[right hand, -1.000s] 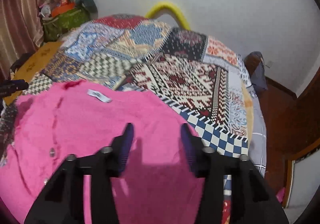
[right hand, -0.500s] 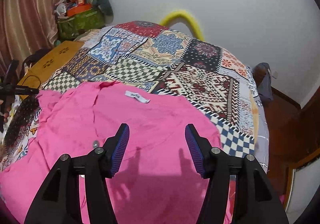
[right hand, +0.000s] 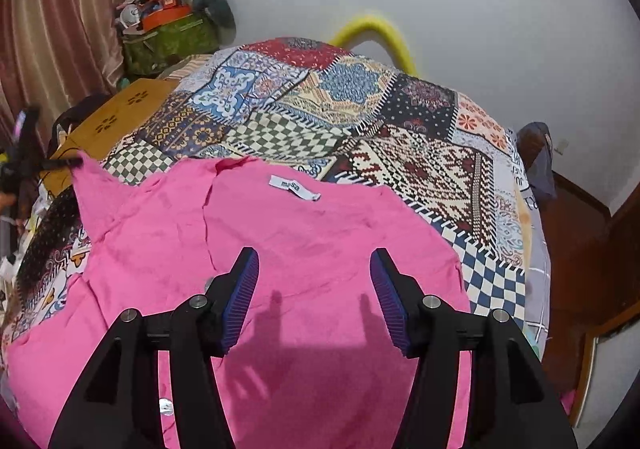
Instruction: Fold small clothes
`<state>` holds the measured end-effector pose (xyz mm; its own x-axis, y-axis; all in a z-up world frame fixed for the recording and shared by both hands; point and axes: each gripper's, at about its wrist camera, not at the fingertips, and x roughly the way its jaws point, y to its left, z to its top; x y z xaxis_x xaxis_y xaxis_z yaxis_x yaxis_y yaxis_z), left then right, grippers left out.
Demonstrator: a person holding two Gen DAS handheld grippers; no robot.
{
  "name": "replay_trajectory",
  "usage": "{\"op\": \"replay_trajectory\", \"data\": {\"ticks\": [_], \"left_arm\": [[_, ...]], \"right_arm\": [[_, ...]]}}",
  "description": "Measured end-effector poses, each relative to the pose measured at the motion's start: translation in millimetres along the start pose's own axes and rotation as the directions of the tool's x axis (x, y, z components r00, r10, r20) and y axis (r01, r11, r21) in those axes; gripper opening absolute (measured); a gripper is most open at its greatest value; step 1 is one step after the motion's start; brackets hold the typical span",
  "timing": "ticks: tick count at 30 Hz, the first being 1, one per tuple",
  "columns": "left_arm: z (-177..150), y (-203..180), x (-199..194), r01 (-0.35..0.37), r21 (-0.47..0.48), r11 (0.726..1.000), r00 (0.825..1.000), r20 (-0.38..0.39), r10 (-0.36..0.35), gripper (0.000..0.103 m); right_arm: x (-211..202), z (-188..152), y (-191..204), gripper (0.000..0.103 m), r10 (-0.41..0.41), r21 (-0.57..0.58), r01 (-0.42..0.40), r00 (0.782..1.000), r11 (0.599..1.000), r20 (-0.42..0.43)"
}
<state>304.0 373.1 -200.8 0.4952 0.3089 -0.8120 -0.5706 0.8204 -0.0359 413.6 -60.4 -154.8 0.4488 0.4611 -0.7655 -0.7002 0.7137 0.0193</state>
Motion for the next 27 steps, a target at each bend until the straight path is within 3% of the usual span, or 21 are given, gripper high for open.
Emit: {"op": "replay_trajectory", "data": {"ticks": [5, 10, 16, 21, 23, 25, 26, 27], "left_arm": [[31, -34, -77, 0.095, 0.099, 0.991, 0.984, 0.143, -0.108, 0.008], [38, -107, -120, 0.206, 0.252, 0.946, 0.949, 0.184, -0.255, 0.008], [10, -215, -107, 0.332, 0.406, 0.852, 0.919, 0.067, -0.390, 0.009], [-47, -274, -68, 0.396, 0.468, 0.790, 0.911, -0.091, -0.402, 0.009], [-63, -283, -55, 0.438, 0.469, 0.767, 0.897, -0.172, -0.408, 0.009], [-70, -288, -51, 0.458, 0.455, 0.764, 0.889, -0.217, -0.404, 0.014], [-73, -285, -53, 0.483, 0.451, 0.751, 0.875, -0.221, -0.430, 0.020], [-70, -281, -56, 0.486, 0.433, 0.760, 0.874, -0.218, -0.434, 0.029]], "right_arm": [[-5, 4, 4, 0.054, 0.025, 0.005, -0.026, 0.999, 1.000, 0.021], [-9, 6, 12, 0.054, 0.053, -0.009, -0.053, 0.998, 0.999, 0.035], [-15, 1, 6, 0.054, 0.069, 0.011, -0.070, 0.996, 0.997, 0.049], [-18, -9, 1, 0.054, 0.064, 0.019, -0.065, 0.997, 0.998, 0.031], [-17, -12, 0, 0.054, 0.074, 0.019, -0.075, 0.997, 0.997, 0.020], [-15, -15, 1, 0.054, 0.094, 0.026, -0.094, 0.996, 0.995, 0.010], [-14, -15, 1, 0.054, 0.108, 0.036, -0.108, 0.994, 0.993, 0.006], [-13, -16, 2, 0.054, 0.121, 0.045, -0.121, 0.993, 0.992, 0.002]]}}
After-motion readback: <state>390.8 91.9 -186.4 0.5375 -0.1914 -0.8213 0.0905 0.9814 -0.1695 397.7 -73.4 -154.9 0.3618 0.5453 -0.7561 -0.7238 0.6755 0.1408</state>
